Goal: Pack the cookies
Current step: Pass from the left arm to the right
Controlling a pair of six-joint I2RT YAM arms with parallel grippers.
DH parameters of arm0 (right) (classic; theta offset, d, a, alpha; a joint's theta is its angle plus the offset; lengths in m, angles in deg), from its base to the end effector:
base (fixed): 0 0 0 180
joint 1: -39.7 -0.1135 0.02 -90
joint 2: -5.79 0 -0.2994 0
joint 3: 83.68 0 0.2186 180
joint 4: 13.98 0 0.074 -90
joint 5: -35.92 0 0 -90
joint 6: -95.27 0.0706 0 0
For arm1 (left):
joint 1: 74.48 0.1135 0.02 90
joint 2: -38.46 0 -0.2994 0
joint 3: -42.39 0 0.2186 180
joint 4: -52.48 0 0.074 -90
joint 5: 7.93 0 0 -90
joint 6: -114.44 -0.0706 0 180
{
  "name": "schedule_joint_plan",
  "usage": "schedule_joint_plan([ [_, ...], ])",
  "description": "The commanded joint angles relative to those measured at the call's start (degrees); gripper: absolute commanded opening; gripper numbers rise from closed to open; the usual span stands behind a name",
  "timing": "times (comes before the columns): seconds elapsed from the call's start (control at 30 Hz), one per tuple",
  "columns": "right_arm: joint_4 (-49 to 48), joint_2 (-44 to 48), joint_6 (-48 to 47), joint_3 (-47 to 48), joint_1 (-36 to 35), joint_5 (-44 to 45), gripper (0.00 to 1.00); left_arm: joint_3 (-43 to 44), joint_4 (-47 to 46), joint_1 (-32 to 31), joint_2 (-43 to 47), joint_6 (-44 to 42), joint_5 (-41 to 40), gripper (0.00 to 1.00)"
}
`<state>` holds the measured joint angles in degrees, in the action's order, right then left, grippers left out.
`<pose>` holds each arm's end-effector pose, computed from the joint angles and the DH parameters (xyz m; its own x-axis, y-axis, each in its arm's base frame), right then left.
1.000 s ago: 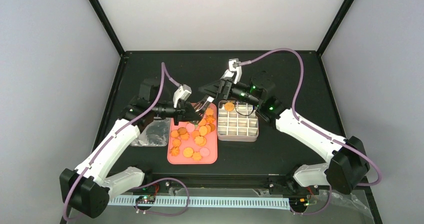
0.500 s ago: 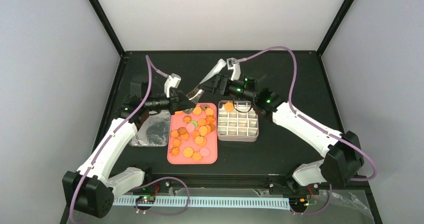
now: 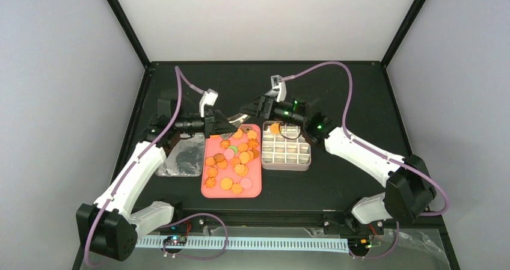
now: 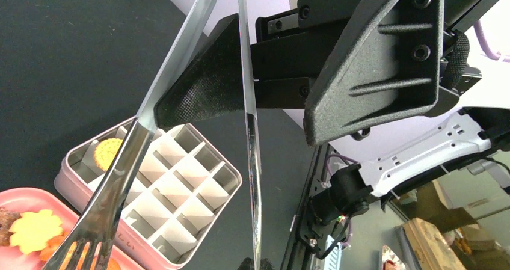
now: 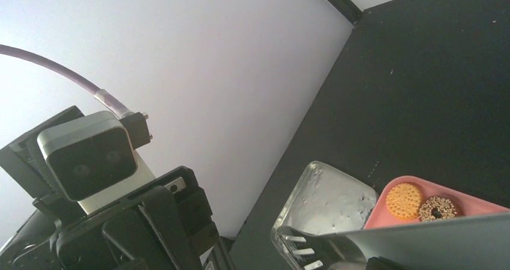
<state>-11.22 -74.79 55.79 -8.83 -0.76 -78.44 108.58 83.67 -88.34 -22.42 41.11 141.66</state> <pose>0.2286 0.2333 0.3666 -0.7673 0.2697 -0.5818 -0.4865 0.3463 0.8021 0.1706 -0.1048 0.3474 -0.6569 0.0125 -0.7539 0.7163 0.3227 -0.6187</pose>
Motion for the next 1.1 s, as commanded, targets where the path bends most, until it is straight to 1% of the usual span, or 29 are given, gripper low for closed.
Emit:
schedule_joint_plan([
  [0.0, -3.81, -0.19, -1.29, 0.18, 0.16, -0.16, 0.95, -0.43, -4.2, 0.25, 0.65, 3.91, 3.95, 0.01],
  [0.17, 3.08, -0.43, -6.49, 3.17, 0.14, 1.54, 0.94, -0.93, -6.44, 1.16, 0.48, 7.26, 4.65, 0.01],
  [0.37, 8.04, 0.25, -10.3, 4.15, 0.21, 3.88, 0.95, -0.9, -11.22, 3.3, -0.95, 12.56, 6.54, 0.02],
  [0.47, 12.55, 0.28, -12.81, 5.49, 0.23, 6.13, 0.95, 0.14, -11.58, 4.17, -1.31, 13.06, 6.97, 0.01],
  [0.57, 13.03, 0.82, -13.56, 5.25, 0.23, 7.08, 0.98, 0.32, -12.74, 5.08, -1.26, 14.46, 7.44, 0.02],
  [0.67, 13.08, 0.92, -13.72, 5.21, 0.22, 7.57, 0.99, 0.16, -13.57, 5.61, -1.53, 15.81, 8.1, 0.01],
  [0.77, 10.01, 1.08, -12.05, 4.08, 0.22, 7.82, 0.99, -0.26, -14.49, 5.7, -1.48, 16.99, 8.83, 0.02],
  [0.93, -2.65, 0.08, -6.93, 1.37, 0.24, 3.57, 0.99, -1.06, -16.23, 5.7, -1.41, 18.93, 10.16, 0.02],
  [1.07, -8.87, -2.17, -4.69, 1.3, 0.3, 1.16, 0.97, -1.31, -18.4, 5.73, -1.6, 21.46, 11.64, 0.01],
])
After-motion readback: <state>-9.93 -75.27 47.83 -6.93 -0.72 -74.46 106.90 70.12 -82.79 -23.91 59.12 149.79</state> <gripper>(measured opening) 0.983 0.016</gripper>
